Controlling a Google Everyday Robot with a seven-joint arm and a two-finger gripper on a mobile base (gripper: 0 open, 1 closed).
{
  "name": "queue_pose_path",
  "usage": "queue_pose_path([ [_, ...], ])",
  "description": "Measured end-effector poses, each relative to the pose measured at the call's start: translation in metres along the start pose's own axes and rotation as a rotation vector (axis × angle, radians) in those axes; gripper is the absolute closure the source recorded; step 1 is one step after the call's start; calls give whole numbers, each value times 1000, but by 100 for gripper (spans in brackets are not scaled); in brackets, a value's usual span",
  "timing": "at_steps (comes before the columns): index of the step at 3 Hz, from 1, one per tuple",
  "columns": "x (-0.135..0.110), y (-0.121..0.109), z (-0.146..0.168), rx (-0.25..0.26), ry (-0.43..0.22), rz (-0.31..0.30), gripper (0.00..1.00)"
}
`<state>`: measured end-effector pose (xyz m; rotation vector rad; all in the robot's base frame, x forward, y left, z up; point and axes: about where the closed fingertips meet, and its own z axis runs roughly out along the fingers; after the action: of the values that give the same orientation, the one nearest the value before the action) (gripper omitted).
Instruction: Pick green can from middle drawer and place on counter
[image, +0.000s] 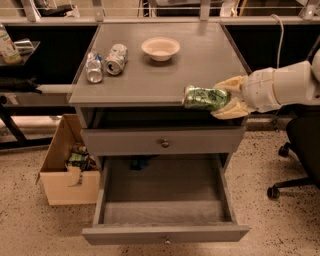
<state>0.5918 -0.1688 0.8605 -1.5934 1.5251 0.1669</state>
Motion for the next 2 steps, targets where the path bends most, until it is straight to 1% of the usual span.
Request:
queue_pose_path([
  [1, 11, -25, 13, 27, 13, 60, 100],
  [2, 27, -46, 26, 88, 36, 146, 100],
])
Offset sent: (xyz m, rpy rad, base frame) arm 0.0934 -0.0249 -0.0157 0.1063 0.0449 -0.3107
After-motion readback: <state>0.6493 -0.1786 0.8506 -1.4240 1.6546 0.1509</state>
